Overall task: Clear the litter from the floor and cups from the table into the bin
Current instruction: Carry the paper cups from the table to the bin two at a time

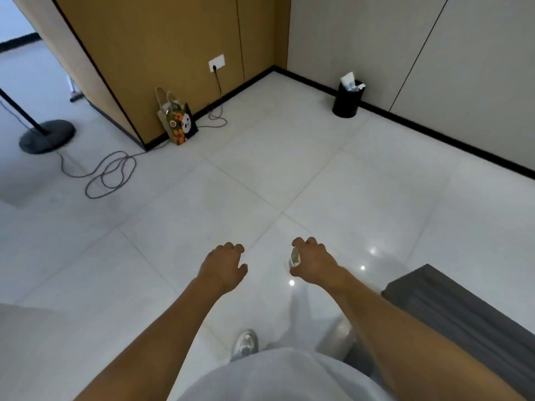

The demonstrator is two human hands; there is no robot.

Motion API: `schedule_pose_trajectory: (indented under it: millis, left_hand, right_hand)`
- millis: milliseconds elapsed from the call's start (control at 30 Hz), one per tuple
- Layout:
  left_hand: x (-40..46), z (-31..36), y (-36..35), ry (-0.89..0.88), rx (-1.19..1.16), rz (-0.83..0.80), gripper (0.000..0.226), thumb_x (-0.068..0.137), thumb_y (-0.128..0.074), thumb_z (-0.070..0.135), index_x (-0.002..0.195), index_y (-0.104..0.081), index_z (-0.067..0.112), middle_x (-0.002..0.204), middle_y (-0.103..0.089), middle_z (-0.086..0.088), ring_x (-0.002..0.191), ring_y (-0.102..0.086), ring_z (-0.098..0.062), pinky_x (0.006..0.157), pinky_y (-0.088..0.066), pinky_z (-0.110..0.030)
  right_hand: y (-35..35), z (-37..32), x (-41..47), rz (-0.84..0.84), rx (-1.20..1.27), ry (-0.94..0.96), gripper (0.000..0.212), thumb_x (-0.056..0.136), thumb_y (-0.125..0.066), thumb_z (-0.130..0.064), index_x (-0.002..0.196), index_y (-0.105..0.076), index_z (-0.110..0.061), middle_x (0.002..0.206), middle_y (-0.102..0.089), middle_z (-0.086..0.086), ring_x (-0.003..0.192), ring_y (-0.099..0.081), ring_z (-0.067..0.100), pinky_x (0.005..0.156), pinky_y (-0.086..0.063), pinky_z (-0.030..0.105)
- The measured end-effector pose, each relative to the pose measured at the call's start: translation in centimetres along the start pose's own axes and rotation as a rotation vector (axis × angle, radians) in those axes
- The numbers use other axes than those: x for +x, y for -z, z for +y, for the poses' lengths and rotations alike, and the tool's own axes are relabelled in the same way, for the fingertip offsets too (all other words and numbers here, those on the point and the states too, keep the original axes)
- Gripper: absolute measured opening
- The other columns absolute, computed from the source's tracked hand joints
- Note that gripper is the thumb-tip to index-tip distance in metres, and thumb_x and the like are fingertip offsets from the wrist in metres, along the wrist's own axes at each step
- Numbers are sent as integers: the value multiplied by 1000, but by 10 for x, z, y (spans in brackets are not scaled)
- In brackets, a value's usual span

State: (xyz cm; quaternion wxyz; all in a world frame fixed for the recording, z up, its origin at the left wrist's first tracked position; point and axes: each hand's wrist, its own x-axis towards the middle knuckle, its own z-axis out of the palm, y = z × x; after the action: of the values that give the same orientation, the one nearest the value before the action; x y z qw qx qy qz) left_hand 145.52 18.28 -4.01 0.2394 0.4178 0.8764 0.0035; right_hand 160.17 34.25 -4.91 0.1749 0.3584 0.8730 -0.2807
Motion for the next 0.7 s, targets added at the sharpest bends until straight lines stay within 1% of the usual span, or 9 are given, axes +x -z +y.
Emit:
schedule_pose_trajectory:
  millis: [167,367,467,567,600,633,700]
  left_hand:
    - [97,-12,55,-83,35,-32,48,96,-46,36,139,-41,17,136,-47,-5,125,-43,-23,99,-38,-31]
    - [237,14,105,-217,74,-73,49,96,-48,36,140,-40,16,136,-47,-6,125,-44,-24,99,-39,-32]
    - [322,39,140,-259,92,-46,49,96,-48,36,140,-41,16,136,-47,-6,126,-44,-25,100,-39,-34]
    - [404,65,183,-266,66,-32,47,96,-47,35,139,-42,15,136,-48,-6,126,-43,-25,100,-39,-34]
    - [409,69,187,-258,58,-41,47,96,-47,35,138,-43,15,135,-48,-6,125,-43,-25,100,-39,-33]
    - [453,82,207,-265,67,-26,47,96,-48,35,138,-43,16,135,-49,-6,125,-44,-24,100,-39,-32]
    - [477,90,221,-261,74,-31,46,96,-48,35,138,-43,16,135,-49,-6,124,-44,-24,99,-40,-32]
  right_hand:
    - [46,-11,65,24,93,-95,66,84,-68,-28,140,-34,-21,131,-38,8,120,-40,29,92,-48,39]
    - [101,8,164,38,142,-184,67,83,-68,-25,140,-35,-19,131,-39,10,119,-42,31,92,-48,38]
    - [146,28,231,57,172,-223,67,83,-68,-25,141,-34,-19,130,-40,9,119,-42,30,93,-47,37]
    - [206,44,302,67,193,-237,67,84,-68,-27,141,-35,-19,130,-40,10,119,-42,30,94,-48,38]
    - [212,42,306,64,199,-235,67,83,-68,-27,141,-35,-19,130,-40,10,120,-41,30,93,-48,38]
    - [245,51,346,89,205,-230,67,83,-69,-27,140,-35,-19,130,-40,10,120,-41,31,93,-48,38]
    - [269,52,366,113,208,-218,67,83,-69,-28,140,-36,-19,130,-40,10,119,-41,31,91,-48,37]
